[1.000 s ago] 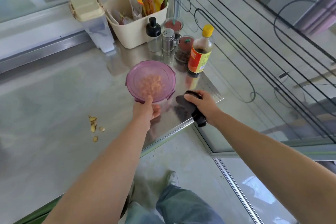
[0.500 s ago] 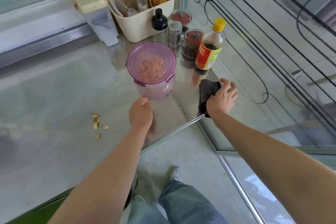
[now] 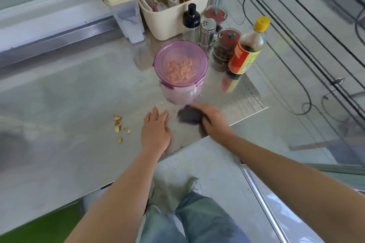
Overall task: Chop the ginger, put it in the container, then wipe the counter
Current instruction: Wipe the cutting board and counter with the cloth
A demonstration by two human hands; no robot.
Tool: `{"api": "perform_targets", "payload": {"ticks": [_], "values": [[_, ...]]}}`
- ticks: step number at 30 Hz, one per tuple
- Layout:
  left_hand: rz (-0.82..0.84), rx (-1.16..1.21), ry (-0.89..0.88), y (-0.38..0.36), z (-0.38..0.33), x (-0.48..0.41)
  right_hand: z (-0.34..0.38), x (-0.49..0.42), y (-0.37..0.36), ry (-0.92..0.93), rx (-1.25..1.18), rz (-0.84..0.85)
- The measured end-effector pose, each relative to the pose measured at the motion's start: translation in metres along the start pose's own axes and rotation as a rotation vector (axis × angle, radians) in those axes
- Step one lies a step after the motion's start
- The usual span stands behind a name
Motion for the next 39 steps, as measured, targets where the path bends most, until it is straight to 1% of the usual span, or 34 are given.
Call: {"api": "perform_targets", "payload": {"ticks": [2, 3, 4, 5, 6, 7, 9, 10, 11, 12, 14, 15, 16, 17, 18, 20, 23, 25, 26, 27, 28, 30, 31, 33, 34, 35, 37, 38, 39], "values": [[0.048, 0.004, 0.003, -0.002, 0.0, 0.002, -0.021, -0.015, 0.037, -0.09, 0.103, -0.259], [0.062, 0.016, 0.006, -0.002, 0.001, 0.004, -0.033, -0.017, 0.047, -0.141, 0.184, -0.328], [0.064, 0.038, 0.007, -0.001, 0.001, 0.004, -0.04, -0.016, 0.046, -0.175, 0.254, -0.327], [0.05, 0.074, 0.011, 0.001, 0.001, 0.005, -0.041, -0.013, 0.036, -0.167, 0.309, -0.28], [0.008, 0.122, 0.013, 0.007, 0.003, 0.004, -0.035, -0.008, 0.018, -0.12, 0.339, -0.215], [-0.071, 0.167, 0.006, 0.017, 0.006, 0.005, -0.025, 0.001, -0.004, -0.044, 0.333, -0.145], [-0.273, 0.176, -0.022, 0.04, 0.016, 0.009, 0.007, 0.022, -0.047, 0.095, 0.22, 0.006], [-0.353, 0.161, -0.018, 0.05, 0.025, 0.013, 0.022, 0.03, -0.064, 0.11, 0.139, 0.086], [-0.401, 0.149, 0.005, 0.057, 0.037, 0.016, 0.033, 0.033, -0.073, 0.104, 0.07, 0.124], [-0.424, 0.142, 0.041, 0.062, 0.05, 0.019, 0.039, 0.029, -0.072, 0.074, 0.016, 0.092], [-0.452, 0.118, 0.107, 0.07, 0.08, 0.025, 0.037, 0.014, -0.049, -0.033, 0.006, -0.129], [-0.468, 0.091, 0.134, 0.074, 0.096, 0.028, 0.031, 0.008, -0.035, -0.093, 0.052, -0.241], [-0.481, 0.056, 0.162, 0.078, 0.113, 0.033, 0.024, 0.007, -0.028, -0.152, 0.114, -0.31], [-0.489, 0.021, 0.19, 0.08, 0.129, 0.037, 0.018, 0.008, -0.027, -0.195, 0.179, -0.323], [-0.489, -0.009, 0.219, 0.082, 0.143, 0.043, 0.015, 0.012, -0.034, -0.21, 0.246, -0.295], [-0.432, -0.057, 0.286, 0.078, 0.169, 0.053, 0.027, 0.025, -0.063, -0.146, 0.303, -0.185], [-0.298, -0.104, 0.359, 0.064, 0.198, 0.065, 0.074, 0.054, -0.122, 0.027, 0.154, 0.039], [-0.243, -0.127, 0.342, 0.06, 0.206, 0.068, 0.101, 0.063, -0.147, 0.049, 0.017, 0.147], [-0.224, -0.141, 0.324, 0.061, 0.208, 0.07, 0.11, 0.058, -0.149, 0.043, -0.03, 0.135], [-0.205, -0.156, 0.308, 0.061, 0.21, 0.07, 0.113, 0.049, -0.143, 0.035, -0.05, 0.07], [-0.185, -0.172, 0.296, 0.062, 0.213, 0.072, 0.111, 0.036, -0.132, 0.022, -0.035, -0.032], [-0.141, -0.189, 0.285, 0.061, 0.22, 0.075, 0.092, 0.014, -0.104, -0.064, 0.074, -0.227], [-0.118, -0.188, 0.277, 0.059, 0.223, 0.077, 0.078, 0.007, -0.096, -0.129, 0.155, -0.259], [-0.091, -0.178, 0.244, 0.056, 0.225, 0.08, 0.059, 0.011, -0.104, -0.228, 0.32, -0.175], [-0.091, -0.174, 0.224, 0.056, 0.225, 0.081, 0.063, 0.018, -0.117, -0.208, 0.35, -0.118], [-0.094, -0.173, 0.209, 0.056, 0.226, 0.081, 0.074, 0.027, -0.133, -0.144, 0.331, -0.063], [-0.087, -0.173, 0.197, 0.057, 0.228, 0.081, 0.104, 0.044, -0.163, -0.032, 0.173, 0.053], [-0.081, -0.176, 0.203, 0.057, 0.23, 0.081, 0.116, 0.048, -0.171, -0.029, 0.077, 0.09], [-0.073, -0.176, 0.224, 0.058, 0.233, 0.082, 0.124, 0.045, -0.171, -0.05, 0.01, 0.085]]}}
Point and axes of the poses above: each hand's wrist, its own x-axis away from the middle knuckle, its own y-axis out of the back of the hand, z = x × y, the point moved 10 cm from there along -x, towards the middle knuckle, and after that the axes turned 15 degrees about -z, right-handed, at the moved point
